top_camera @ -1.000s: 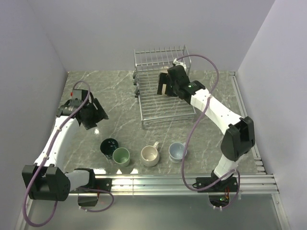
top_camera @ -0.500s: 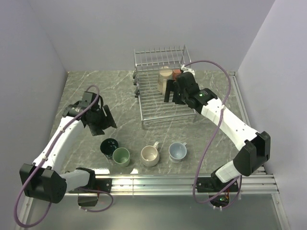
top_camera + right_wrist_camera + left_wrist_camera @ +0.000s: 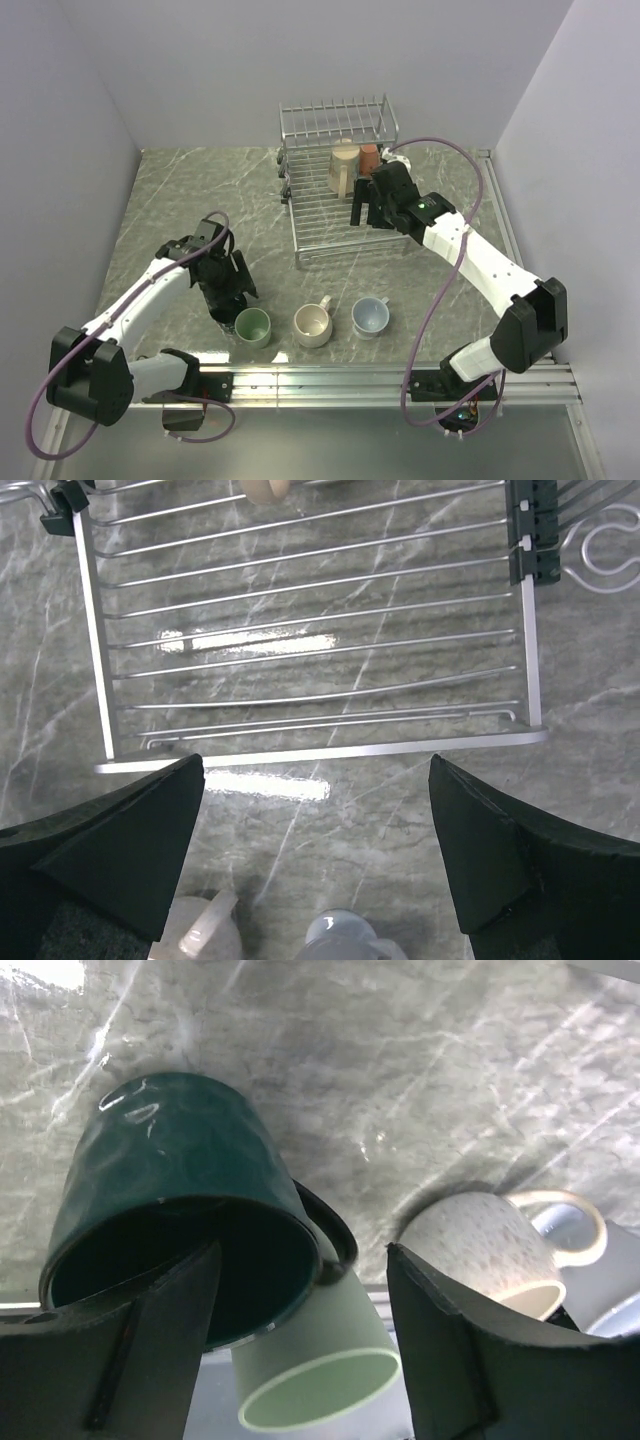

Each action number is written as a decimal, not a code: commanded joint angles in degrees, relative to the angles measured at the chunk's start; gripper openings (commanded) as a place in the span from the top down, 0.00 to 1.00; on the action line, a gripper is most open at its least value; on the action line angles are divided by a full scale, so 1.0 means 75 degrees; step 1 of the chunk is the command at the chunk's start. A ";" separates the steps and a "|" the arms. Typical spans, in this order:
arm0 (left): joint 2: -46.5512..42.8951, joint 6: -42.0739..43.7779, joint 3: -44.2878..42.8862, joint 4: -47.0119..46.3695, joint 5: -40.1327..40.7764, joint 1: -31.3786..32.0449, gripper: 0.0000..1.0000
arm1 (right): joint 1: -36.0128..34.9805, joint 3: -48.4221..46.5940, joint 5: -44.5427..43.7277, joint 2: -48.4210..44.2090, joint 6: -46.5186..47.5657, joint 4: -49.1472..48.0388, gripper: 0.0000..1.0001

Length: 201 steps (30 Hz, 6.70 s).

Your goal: Load the cups into the dish rack

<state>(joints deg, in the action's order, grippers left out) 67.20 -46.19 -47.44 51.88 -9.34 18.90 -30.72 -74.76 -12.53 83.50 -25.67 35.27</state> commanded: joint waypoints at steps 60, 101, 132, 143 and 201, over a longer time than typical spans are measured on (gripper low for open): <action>-0.0429 -0.7199 0.1180 -1.5565 -0.5668 -0.1652 0.99 | 0.0440 0.0077 0.8960 0.1323 -0.6723 -0.7898 0.00; -0.0206 -0.5851 0.0220 -1.4100 -0.5809 -0.1441 0.99 | 0.0030 -0.0416 0.9605 0.1932 -0.7263 -0.7489 0.00; -0.0393 -0.4634 0.0056 -1.2518 -0.6113 -0.1113 0.99 | -0.0310 -0.0673 0.9242 0.2425 -0.8764 -0.9013 0.27; -0.0698 -0.2843 -0.0459 -0.9873 -0.6137 -0.1113 0.54 | -0.0299 -0.0543 0.9160 0.2390 -0.8964 -0.9378 0.96; -0.1893 0.1284 -0.2323 -0.1821 -0.0723 -0.1265 0.31 | -0.0451 -0.8043 -0.0004 0.5951 -0.0292 0.2178 1.00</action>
<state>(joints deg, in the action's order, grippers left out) 53.52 -38.35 -62.00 35.24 -15.90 9.26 -33.63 -130.06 -7.49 129.14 -28.38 56.29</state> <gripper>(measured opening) 0.690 0.939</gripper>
